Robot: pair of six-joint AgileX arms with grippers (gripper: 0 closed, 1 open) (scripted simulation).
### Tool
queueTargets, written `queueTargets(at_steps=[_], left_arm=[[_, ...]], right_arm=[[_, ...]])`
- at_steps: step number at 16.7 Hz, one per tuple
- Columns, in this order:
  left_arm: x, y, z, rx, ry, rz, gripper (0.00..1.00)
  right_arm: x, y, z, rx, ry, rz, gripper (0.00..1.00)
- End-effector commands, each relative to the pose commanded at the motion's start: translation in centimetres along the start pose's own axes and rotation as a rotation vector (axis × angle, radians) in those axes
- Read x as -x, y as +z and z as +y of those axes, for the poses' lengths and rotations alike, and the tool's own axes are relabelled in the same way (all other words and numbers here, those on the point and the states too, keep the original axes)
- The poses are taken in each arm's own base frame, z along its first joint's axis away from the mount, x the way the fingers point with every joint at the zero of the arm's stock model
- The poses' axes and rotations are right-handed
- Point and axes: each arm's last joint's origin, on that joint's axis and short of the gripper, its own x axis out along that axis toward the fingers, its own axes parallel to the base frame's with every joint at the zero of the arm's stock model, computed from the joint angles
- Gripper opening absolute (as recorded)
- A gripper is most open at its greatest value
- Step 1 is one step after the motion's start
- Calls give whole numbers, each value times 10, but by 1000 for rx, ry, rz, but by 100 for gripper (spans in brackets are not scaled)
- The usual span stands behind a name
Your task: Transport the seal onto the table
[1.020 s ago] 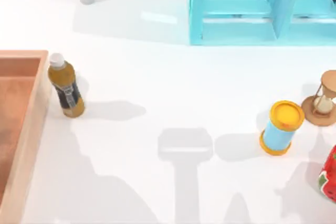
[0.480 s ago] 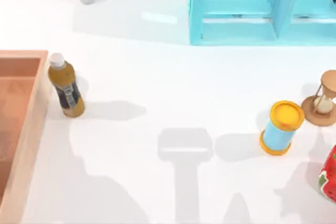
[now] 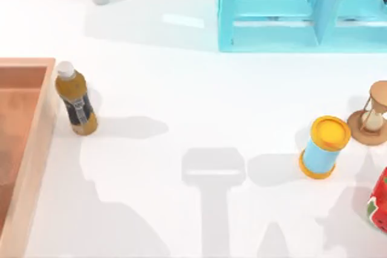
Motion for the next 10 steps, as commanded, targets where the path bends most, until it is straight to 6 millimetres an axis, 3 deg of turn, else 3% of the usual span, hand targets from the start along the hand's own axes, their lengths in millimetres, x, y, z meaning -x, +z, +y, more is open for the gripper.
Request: queueTargets(at_steps=[2,3,10], left_arm=[[0,0,0,0,0,0,2],[0,0,0,0,0,0,0],[0,0,0,0,0,0,0]], right_arm=[[0,0,0,0,0,0,100],[0,0,0,0,0,0,100],[0,0,0,0,0,0,100]])
